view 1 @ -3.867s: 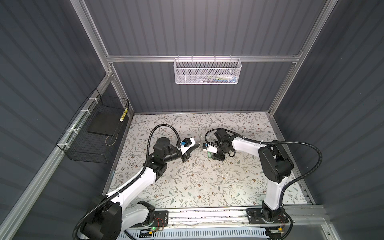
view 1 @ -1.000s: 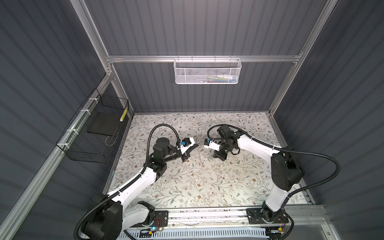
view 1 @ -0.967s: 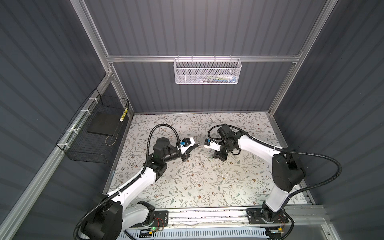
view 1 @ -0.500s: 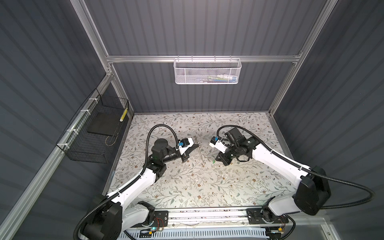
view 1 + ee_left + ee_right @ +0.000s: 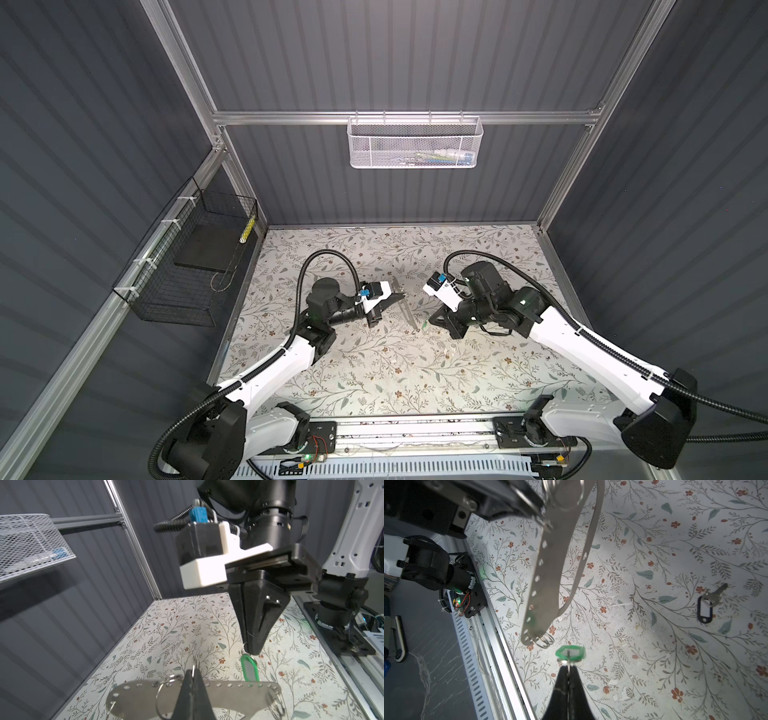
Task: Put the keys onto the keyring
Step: 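Lift the green tag and carry it toward the plate in the left gripper, then hold the green tag's ring against the split ring on the plate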
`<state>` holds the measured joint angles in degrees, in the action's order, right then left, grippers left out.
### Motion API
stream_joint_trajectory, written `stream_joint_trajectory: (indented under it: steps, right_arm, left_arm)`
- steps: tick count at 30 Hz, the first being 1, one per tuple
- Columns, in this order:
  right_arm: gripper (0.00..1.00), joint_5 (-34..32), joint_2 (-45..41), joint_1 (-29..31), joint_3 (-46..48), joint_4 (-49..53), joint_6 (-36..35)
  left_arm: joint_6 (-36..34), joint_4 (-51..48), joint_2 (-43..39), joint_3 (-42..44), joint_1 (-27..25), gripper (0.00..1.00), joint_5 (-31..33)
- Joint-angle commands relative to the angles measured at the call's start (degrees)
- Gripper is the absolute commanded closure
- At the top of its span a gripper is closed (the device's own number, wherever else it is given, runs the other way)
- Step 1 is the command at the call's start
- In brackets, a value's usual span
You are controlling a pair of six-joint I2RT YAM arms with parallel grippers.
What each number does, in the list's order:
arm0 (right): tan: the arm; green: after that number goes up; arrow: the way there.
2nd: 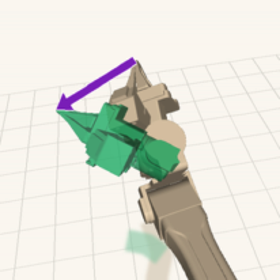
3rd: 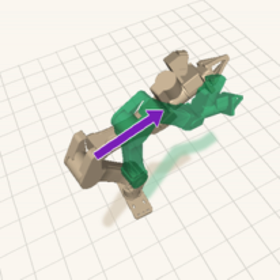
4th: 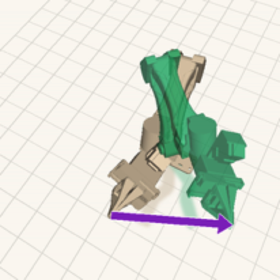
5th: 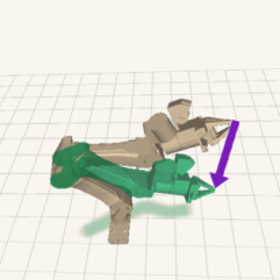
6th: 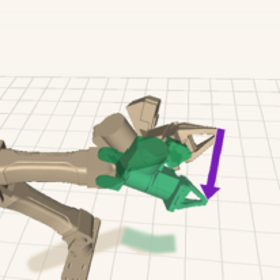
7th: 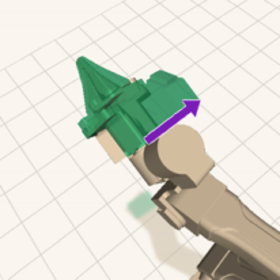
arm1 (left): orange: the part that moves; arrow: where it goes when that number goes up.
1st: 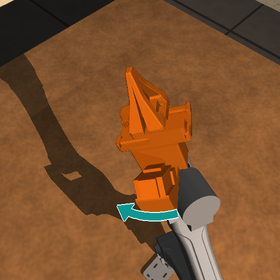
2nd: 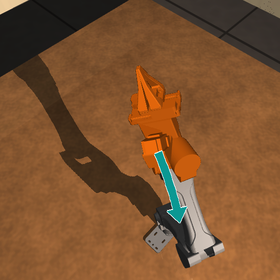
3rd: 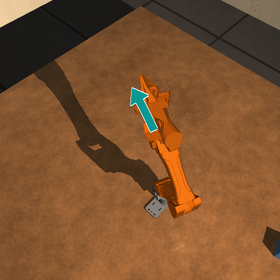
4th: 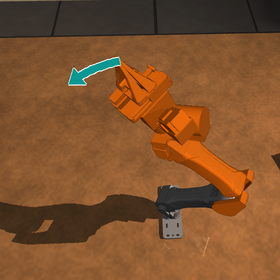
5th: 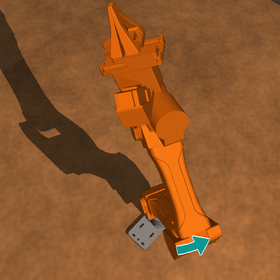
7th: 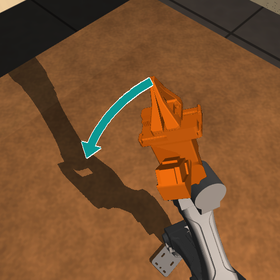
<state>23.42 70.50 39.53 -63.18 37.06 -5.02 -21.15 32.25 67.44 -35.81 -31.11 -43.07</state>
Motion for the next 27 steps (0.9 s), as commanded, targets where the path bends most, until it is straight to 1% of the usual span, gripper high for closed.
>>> stream_joint_trajectory:
  steps: [1, 6, 12, 17, 27]
  right_arm:
    - [1.00, 2.82, -1.21, 0.49, -2.03, 0.07, -0.85]
    - [1.00, 6.25, -2.48, 0.68, -2.56, -1.12, -1.06]
    - [1.00, 6.88, -2.91, 0.91, -2.47, -3.40, 0.09]
    - [1.00, 7.24, -1.92, 0.99, -3.09, -3.66, 0.11]
    - [1.00, 7.12, -0.63, 1.10, -3.34, -4.37, 0.25]
  left_arm:
    - [-5.84, -2.09, -1.75, -1.46, -1.41, 1.00, -0.26]
    - [-9.61, -4.40, -2.67, -1.82, -3.00, 1.00, 0.90]
    - [-11.83, -8.34, -2.75, -3.58, -4.91, 1.00, 2.92]
    - [-12.07, -9.28, -2.89, -4.11, -5.66, 1.00, 4.55]
    - [-11.86, -9.57, -2.98, -4.50, -6.19, 1.00, 4.25]
